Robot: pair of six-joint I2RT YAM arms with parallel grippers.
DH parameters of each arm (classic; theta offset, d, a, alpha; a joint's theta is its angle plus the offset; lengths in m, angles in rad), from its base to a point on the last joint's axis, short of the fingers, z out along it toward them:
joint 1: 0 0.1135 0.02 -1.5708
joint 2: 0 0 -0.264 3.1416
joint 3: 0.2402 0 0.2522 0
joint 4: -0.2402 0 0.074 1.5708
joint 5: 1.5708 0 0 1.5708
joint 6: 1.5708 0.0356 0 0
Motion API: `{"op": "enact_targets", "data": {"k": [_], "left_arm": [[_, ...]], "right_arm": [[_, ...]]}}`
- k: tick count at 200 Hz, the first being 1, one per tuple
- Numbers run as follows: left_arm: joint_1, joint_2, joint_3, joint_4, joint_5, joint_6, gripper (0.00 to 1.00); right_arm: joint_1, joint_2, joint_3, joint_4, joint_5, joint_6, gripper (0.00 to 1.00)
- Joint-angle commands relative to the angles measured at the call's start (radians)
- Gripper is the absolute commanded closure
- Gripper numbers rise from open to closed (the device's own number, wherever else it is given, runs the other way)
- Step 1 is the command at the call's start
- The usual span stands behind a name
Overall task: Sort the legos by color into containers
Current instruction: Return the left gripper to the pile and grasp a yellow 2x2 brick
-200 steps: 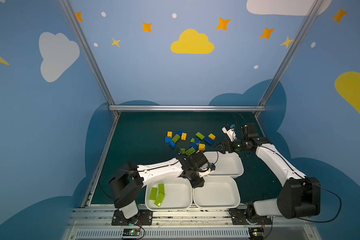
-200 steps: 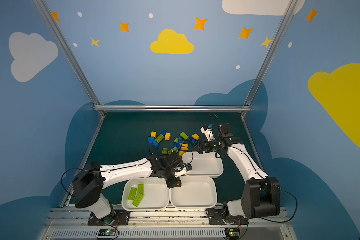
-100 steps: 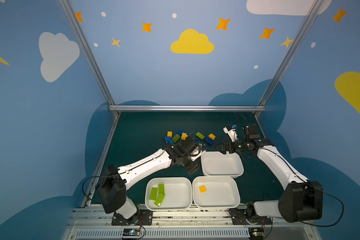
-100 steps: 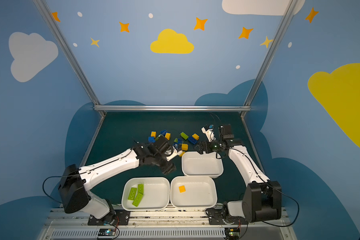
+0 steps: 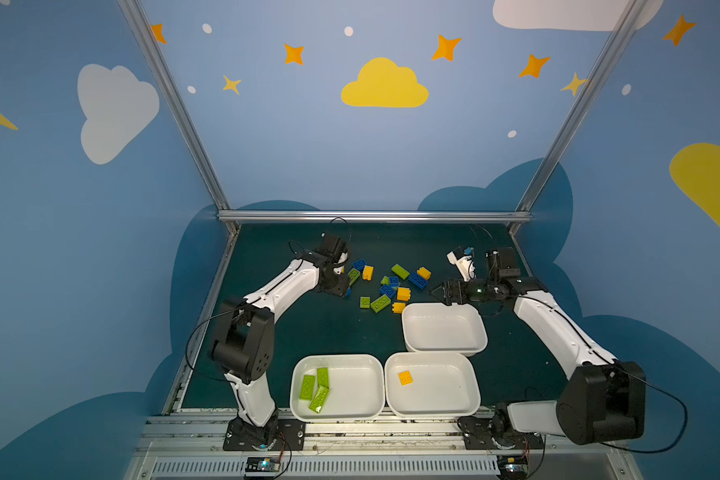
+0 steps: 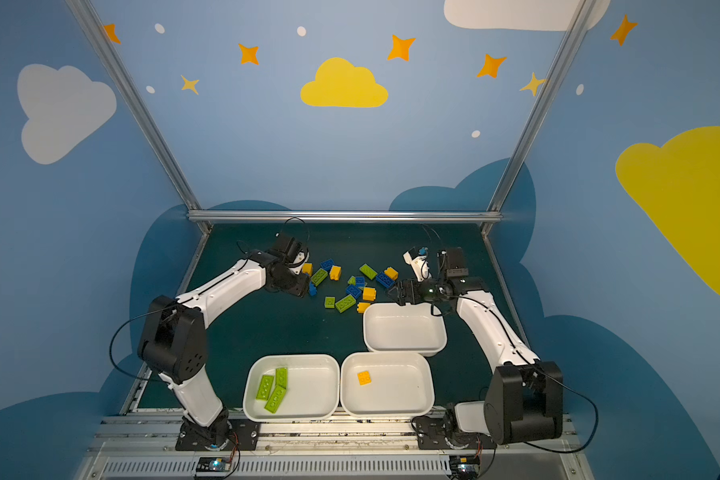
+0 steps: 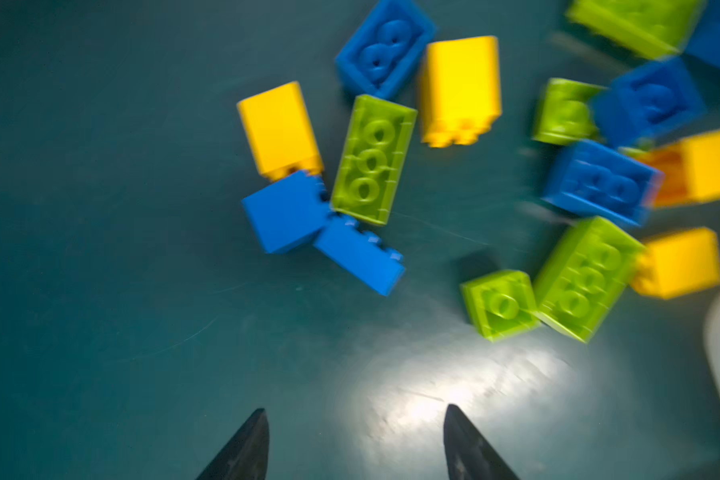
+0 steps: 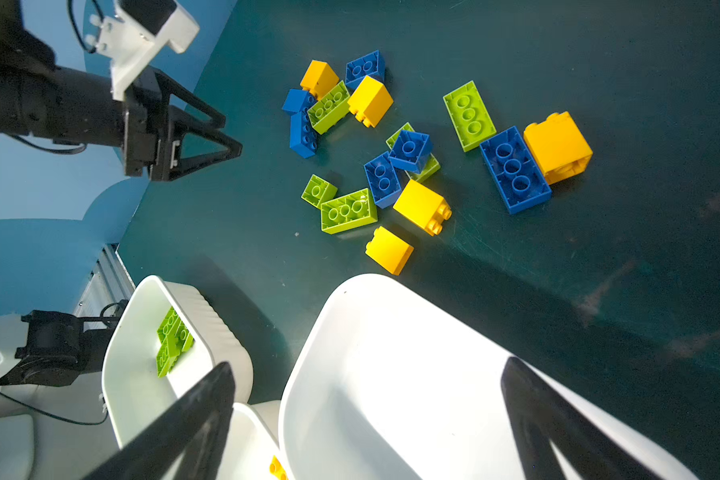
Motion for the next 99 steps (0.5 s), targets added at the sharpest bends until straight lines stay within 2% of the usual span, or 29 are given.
{"op": "enact_targets", "data": {"k": [1, 40, 99], "left_arm": [[0.021, 0.057, 0.06, 0.061, -0.006, -0.097, 0.33], [0.047, 0.214, 0.21, 0.08, -0.021, -0.151, 0.33], [0.066, 0.437, 0.447, 0.017, -0.069, -0.124, 0.35]], "right_arm": [[0.009, 0.017, 0.014, 0.018, -0.01, 0.008, 0.01], [0.01, 0.036, 0.035, 0.008, -0.005, -0.003, 0.02], [0.009, 0.043, 0.051, -0.016, 0.013, -0.018, 0.02]]}}
